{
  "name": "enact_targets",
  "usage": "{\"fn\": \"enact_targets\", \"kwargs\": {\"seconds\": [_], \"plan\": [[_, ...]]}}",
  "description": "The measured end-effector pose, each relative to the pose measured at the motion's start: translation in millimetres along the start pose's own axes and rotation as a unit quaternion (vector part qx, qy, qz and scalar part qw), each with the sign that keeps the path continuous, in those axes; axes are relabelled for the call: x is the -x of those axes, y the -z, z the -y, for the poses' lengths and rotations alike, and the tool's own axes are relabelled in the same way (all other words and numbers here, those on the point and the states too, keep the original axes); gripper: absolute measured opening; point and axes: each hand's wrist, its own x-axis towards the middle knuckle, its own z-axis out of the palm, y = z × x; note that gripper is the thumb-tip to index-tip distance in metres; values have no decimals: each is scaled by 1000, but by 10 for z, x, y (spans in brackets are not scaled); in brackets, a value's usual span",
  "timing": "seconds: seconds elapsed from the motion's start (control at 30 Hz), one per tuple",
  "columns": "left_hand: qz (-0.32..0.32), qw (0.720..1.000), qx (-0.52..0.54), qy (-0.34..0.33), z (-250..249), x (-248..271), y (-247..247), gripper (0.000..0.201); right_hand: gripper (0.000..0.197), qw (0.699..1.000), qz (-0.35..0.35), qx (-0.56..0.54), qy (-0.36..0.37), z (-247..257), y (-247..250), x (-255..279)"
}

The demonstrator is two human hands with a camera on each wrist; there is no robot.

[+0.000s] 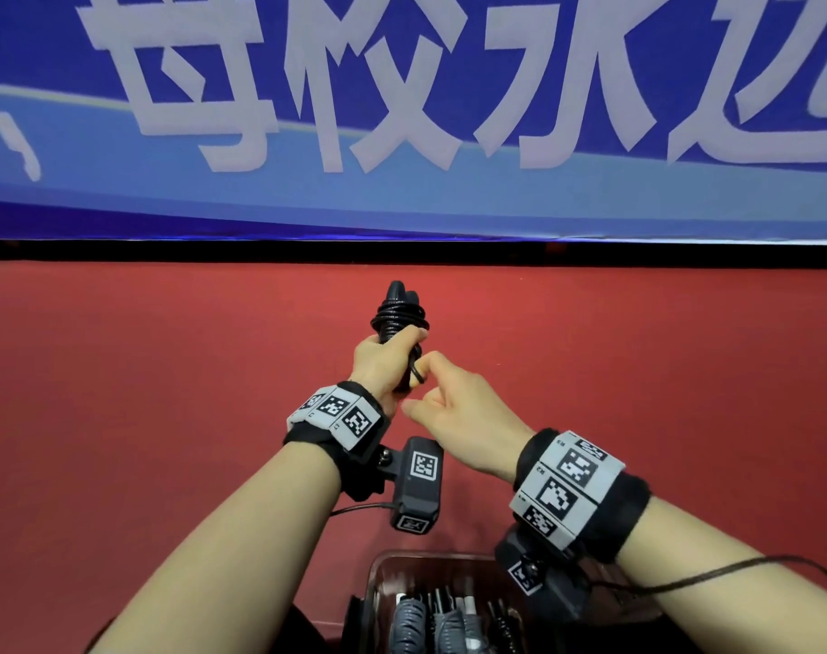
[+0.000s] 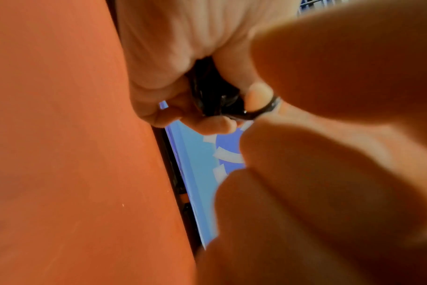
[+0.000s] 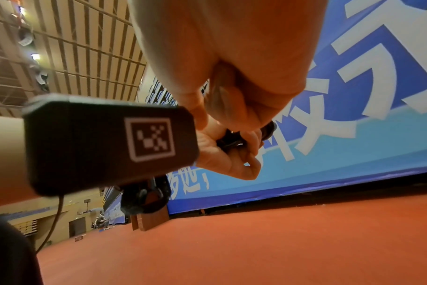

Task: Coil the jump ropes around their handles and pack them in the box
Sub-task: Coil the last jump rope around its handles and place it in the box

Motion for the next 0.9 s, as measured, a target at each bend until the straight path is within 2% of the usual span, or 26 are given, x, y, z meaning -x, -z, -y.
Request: {"fn": "enact_targets", "kwargs": {"seconds": [0.2,0.33,0.47,0.63,0.77,0.83,0.9], "plan": [[16,997,26,73,45,-10,-40,23,20,993,-64,-86,-54,-149,25,-126],[58,997,2,50,-25,13,-20,25,19,972,-120,-174,-105,-250,230,-181],[76,995,24,56,-168,34,38,29,13,960,-168,-185,-124,-346,455,-214],[140,986,29,82,-182,163,-29,28,10,946,-182,-229,-137,-382,463,-262],[198,968,72,137,-155,239,-101,34,24,935,-163,-277,-149,-345,441,-301],[218,960,82,153,-142,249,-115,42,32,937,-130,-282,-157,-344,419,-308],[230,958,73,156,-119,254,-126,41,45,934,-94,-299,-170,-352,411,-305]]}}
